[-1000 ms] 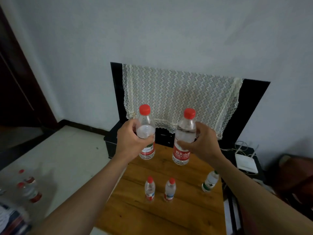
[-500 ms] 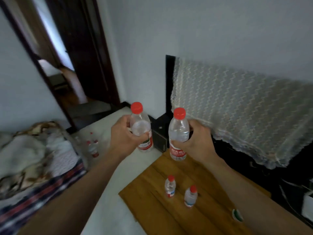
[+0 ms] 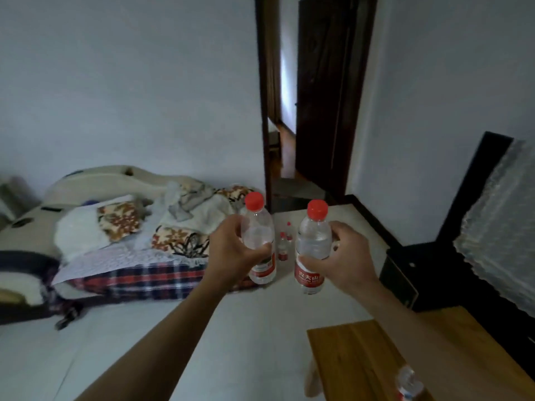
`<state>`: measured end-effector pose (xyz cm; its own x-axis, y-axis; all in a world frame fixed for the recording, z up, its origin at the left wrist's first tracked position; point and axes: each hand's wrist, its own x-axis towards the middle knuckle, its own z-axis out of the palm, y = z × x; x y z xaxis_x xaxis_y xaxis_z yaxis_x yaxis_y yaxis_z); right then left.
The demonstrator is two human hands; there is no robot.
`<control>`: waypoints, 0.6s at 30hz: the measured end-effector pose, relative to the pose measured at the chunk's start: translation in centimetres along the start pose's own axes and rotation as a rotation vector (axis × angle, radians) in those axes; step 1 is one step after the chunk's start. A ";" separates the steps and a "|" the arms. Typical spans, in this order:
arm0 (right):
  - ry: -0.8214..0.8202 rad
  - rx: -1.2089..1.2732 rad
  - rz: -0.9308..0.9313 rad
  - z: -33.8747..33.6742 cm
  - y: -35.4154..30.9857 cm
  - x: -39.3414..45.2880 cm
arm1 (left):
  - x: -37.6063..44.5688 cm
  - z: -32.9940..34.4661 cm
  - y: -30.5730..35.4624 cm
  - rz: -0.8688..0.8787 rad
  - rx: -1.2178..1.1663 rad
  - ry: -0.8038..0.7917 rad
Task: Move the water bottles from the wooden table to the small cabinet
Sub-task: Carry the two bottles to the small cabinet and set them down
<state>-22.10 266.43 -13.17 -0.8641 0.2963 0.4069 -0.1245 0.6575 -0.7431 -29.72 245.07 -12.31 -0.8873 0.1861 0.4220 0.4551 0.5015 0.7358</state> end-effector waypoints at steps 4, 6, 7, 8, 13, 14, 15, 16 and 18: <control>-0.099 0.052 -0.071 6.2 -5.2 0.9 | -0.8 -7.4 -4.5 -0.048 0.030 0.126; -0.143 0.072 -0.092 9.4 -7.4 1.1 | -1.4 -10.9 -6.6 -0.071 0.036 0.164; -0.167 0.085 -0.096 11.1 -8.4 1.2 | -1.7 -12.5 -7.7 -0.088 0.047 0.178; -0.188 0.096 -0.103 12.7 -9.4 1.2 | -2.1 -14.1 -8.7 -0.103 0.060 0.199; -0.293 0.122 -0.196 19.9 -13.9 1.1 | -4.9 -20.4 -13.4 -0.236 0.102 0.320; -0.318 0.135 -0.209 21.0 -14.7 1.0 | -5.5 -21.4 -13.9 -0.262 0.120 0.333; -0.345 0.148 -0.222 22.2 -15.4 1.0 | -6.0 -22.3 -14.5 -0.281 0.145 0.348; -0.375 0.162 -0.239 23.3 -16.1 1.0 | -6.6 -23.2 -15.0 -0.298 0.169 0.366; -0.431 0.206 -0.257 25.6 -17.2 1.1 | -7.5 -24.7 -15.8 -0.344 0.195 0.404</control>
<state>-33.37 237.65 -13.56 -0.9095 -0.1959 0.3667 -0.4139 0.5093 -0.7545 -28.40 214.83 -14.02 -0.8655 -0.3349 0.3725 0.0882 0.6301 0.7715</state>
